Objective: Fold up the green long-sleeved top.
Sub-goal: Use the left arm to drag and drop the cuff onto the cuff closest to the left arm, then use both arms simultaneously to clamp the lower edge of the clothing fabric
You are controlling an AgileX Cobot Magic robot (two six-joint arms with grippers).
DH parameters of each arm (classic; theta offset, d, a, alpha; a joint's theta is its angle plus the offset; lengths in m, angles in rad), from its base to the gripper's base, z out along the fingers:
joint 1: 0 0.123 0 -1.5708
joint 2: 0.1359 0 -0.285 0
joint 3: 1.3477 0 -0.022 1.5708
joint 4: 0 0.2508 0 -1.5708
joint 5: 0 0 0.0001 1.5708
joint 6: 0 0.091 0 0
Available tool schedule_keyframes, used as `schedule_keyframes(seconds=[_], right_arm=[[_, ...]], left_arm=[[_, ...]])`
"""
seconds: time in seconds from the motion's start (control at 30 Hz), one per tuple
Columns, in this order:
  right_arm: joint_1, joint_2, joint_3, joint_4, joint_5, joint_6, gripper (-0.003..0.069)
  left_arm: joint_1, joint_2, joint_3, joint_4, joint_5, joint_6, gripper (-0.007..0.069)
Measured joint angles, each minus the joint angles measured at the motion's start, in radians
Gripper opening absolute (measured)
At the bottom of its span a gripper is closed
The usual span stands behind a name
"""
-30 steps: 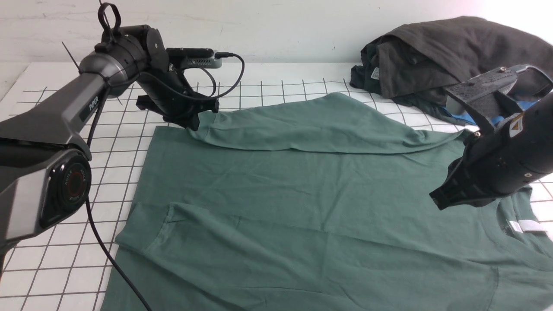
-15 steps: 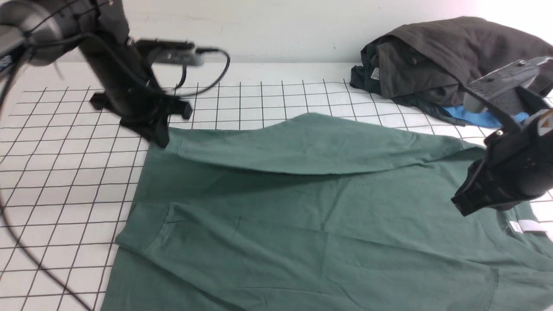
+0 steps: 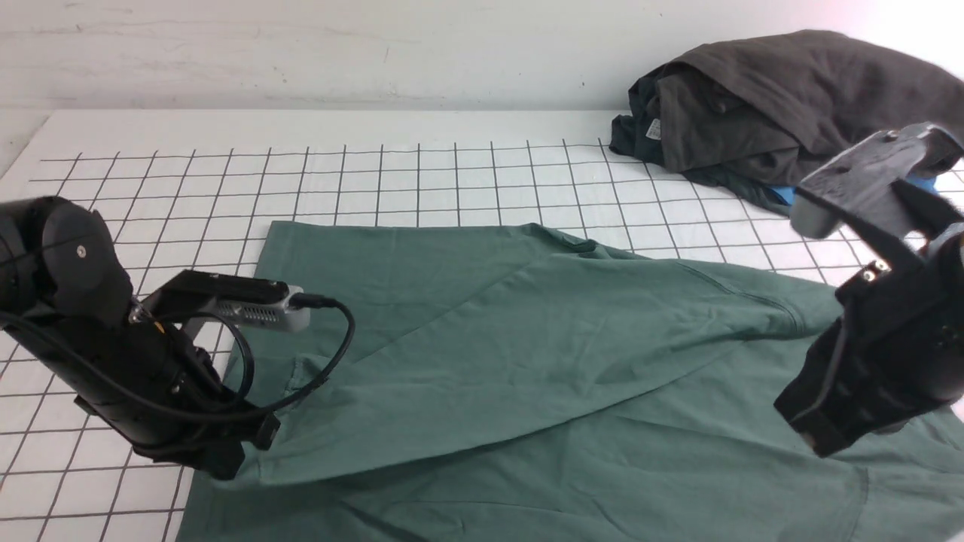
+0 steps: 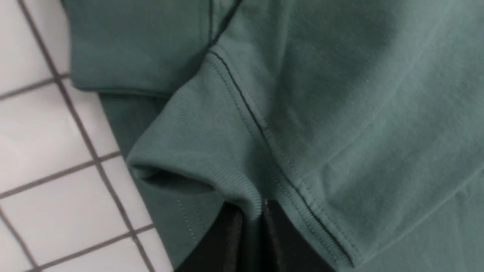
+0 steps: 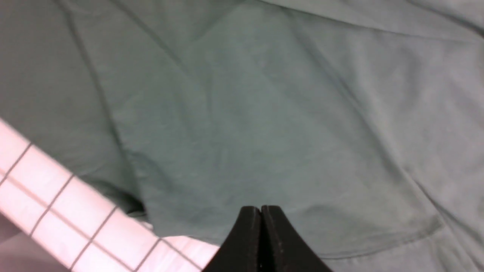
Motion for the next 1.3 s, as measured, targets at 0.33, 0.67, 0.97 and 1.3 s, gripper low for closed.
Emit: schedule_keyframes(seconds=[0.33, 0.67, 0.97, 1.3], right_arm=[[0.175, 0.0, 0.0, -0.001, 0.002, 0.032, -0.0014], [0.228, -0.098, 0.059, 0.001, 0.003, 0.035, -0.0014], [0.228, -0.179, 0.184, -0.001, 0.005, 0.035, -0.0014], [0.228, -0.179, 0.233, -0.005, 0.004, 0.035, -0.0014]], left_arm=[[0.0, -0.022, 0.008, -0.032, 0.077, 0.013, 0.0279], [-0.313, -0.253, 0.042, 0.022, 0.251, 0.07, 0.0415], [-0.67, -0.268, 0.289, 0.294, 0.27, 0.086, 0.0405], [-0.672, -0.202, 0.346, 0.334, 0.105, 0.043, 0.0405]])
